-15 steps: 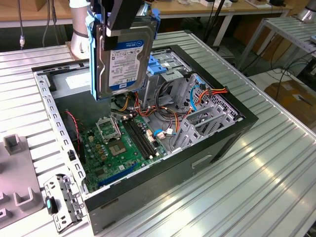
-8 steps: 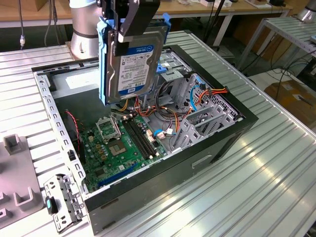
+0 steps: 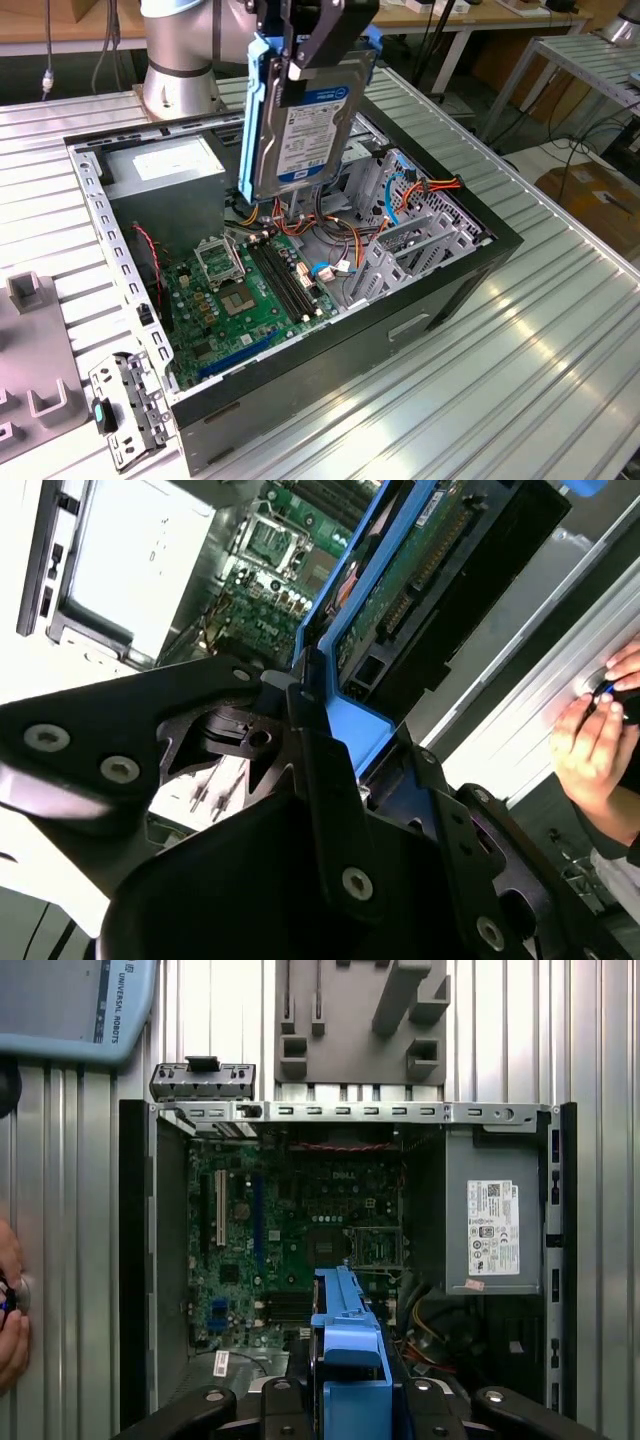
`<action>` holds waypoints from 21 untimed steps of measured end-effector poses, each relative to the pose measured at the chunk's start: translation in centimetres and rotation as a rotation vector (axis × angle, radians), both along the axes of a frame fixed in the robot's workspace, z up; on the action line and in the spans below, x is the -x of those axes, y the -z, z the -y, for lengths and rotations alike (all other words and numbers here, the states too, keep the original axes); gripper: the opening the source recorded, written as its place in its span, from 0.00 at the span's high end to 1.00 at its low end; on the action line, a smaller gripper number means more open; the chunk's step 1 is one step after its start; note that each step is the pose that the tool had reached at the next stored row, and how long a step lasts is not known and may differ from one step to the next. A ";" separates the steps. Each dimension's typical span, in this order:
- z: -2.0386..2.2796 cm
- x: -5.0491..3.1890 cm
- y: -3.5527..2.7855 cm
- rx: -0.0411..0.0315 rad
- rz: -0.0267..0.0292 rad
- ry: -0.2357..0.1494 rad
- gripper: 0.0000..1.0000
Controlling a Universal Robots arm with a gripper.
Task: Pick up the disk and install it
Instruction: 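Insert the disk into the insertion slot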
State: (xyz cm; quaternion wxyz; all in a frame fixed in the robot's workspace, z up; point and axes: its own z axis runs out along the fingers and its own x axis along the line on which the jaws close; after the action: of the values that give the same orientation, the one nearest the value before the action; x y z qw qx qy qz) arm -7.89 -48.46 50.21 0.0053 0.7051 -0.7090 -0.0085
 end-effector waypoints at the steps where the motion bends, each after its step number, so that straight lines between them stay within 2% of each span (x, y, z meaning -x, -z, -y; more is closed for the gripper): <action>1: 0.00 -0.54 0.00 0.0001 -0.0001 0.000 0.63; 6: 0.00 -2.25 0.00 0.0000 -0.0001 0.000 0.63; 9: 0.01 -2.89 0.00 0.0001 -0.0001 0.000 0.63; 21: 0.00 -3.06 0.00 0.0001 -0.0001 0.000 0.63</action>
State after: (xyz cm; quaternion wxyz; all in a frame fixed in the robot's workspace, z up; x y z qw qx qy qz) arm -4.83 -48.46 50.21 0.0054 0.7051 -0.7091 -0.0085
